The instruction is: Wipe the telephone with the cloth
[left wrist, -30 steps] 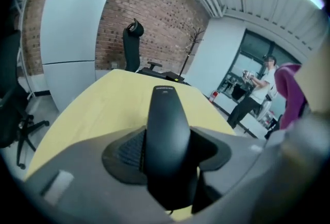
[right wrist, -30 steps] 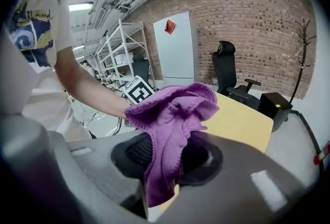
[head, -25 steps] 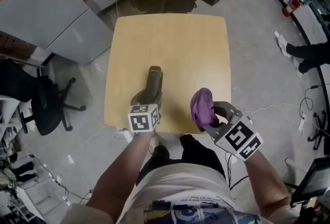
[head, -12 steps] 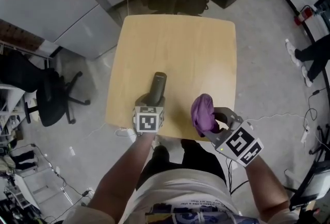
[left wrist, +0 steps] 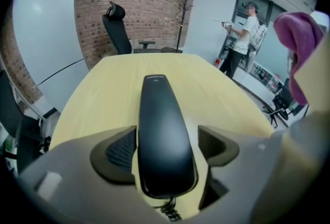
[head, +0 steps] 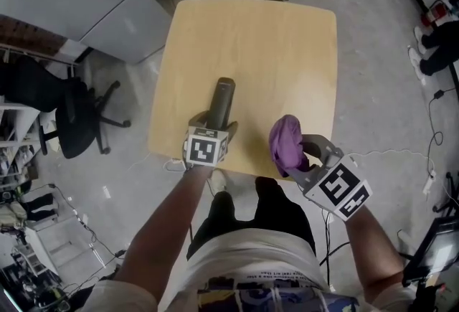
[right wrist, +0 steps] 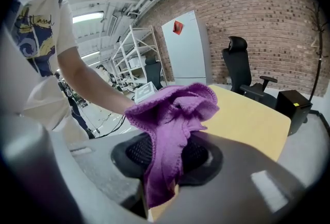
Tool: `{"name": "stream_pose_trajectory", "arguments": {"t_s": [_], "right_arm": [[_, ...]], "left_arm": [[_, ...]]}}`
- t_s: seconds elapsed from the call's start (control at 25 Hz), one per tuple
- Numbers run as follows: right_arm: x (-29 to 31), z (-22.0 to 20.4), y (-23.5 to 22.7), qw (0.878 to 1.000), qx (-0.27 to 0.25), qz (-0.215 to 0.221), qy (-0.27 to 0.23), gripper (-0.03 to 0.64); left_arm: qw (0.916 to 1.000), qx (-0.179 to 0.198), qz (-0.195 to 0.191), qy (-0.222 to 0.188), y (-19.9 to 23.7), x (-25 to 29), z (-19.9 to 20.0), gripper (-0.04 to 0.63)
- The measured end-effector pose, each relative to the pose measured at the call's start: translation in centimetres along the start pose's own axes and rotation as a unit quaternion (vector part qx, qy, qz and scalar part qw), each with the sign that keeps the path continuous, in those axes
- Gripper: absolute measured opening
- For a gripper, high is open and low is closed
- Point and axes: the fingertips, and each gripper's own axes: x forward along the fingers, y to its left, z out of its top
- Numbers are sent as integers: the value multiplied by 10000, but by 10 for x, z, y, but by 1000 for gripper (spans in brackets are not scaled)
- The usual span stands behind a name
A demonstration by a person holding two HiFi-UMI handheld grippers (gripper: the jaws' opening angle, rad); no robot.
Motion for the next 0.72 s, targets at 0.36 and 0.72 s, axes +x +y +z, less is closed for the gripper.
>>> {"name": "stream_pose_trajectory", "arguments": {"t_s": [0.36, 0.72], "right_arm": [[10, 20, 18, 9990, -203, -397, -23, 112], [39, 44, 95, 9971, -238, -721, -63, 113]], "left_arm": [[9972, 410, -592, -212, -10, -37, -19, 431], [9816, 172, -1385, -1304, -8, -153, -44, 366]]}}
